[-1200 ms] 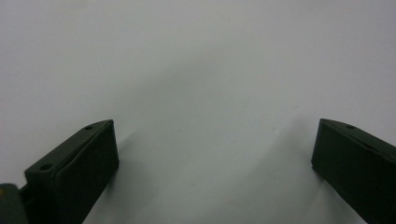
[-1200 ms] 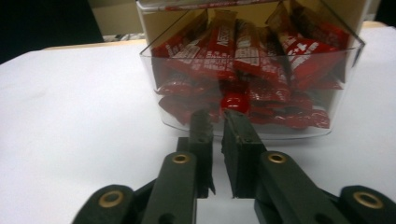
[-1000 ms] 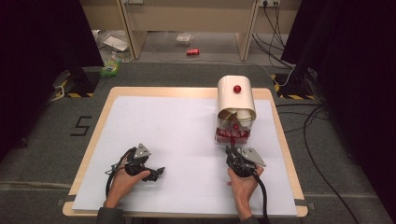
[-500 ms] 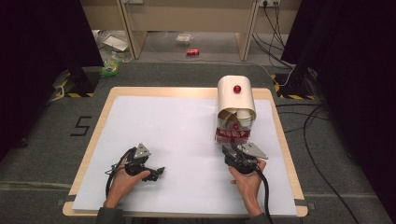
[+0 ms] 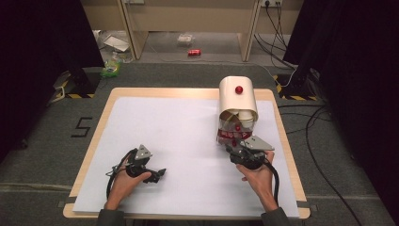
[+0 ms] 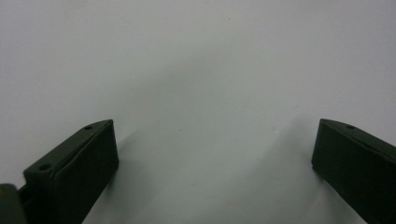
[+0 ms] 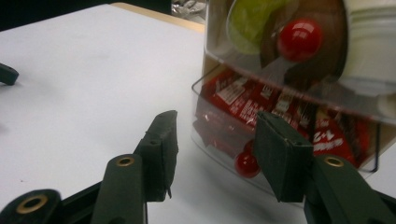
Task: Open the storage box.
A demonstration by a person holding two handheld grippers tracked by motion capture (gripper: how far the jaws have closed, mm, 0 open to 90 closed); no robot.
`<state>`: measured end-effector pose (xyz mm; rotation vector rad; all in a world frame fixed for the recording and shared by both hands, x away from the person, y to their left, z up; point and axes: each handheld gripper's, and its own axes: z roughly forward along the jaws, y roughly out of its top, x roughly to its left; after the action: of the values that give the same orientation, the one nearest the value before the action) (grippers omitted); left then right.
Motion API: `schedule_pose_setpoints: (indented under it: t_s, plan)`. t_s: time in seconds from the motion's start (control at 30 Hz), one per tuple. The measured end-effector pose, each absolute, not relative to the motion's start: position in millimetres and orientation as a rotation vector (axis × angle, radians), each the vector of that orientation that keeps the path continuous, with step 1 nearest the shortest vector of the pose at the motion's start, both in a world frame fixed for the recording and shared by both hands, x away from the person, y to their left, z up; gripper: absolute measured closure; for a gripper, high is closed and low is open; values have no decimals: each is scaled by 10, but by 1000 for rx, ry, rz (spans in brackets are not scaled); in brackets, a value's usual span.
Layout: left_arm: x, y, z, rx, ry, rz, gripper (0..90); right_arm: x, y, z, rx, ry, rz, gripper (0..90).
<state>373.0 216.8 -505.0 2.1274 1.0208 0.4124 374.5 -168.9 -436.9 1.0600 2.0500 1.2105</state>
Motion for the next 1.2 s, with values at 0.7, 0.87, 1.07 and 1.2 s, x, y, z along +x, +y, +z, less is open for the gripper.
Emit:
schedule_pose_setpoints:
  t_s: [0.7, 0.87, 1.07, 1.2]
  plan:
    - [3729, 2168, -5050, 2127, 1021, 412, 0, 4011, -1628, -4398, 878, 2145, 960, 461]
    - [3729, 2167, -5050, 2127, 1021, 413, 0, 4037, -1648, -4429, 881, 2151, 962, 455]
    - [3728, 2167, -5050, 2127, 1021, 413, 0, 4035, -1672, -4420, 893, 2164, 990, 450]
    - [3728, 2167, -5051, 2127, 1021, 413, 0, 4005, -1685, -4421, 897, 2168, 1010, 448]
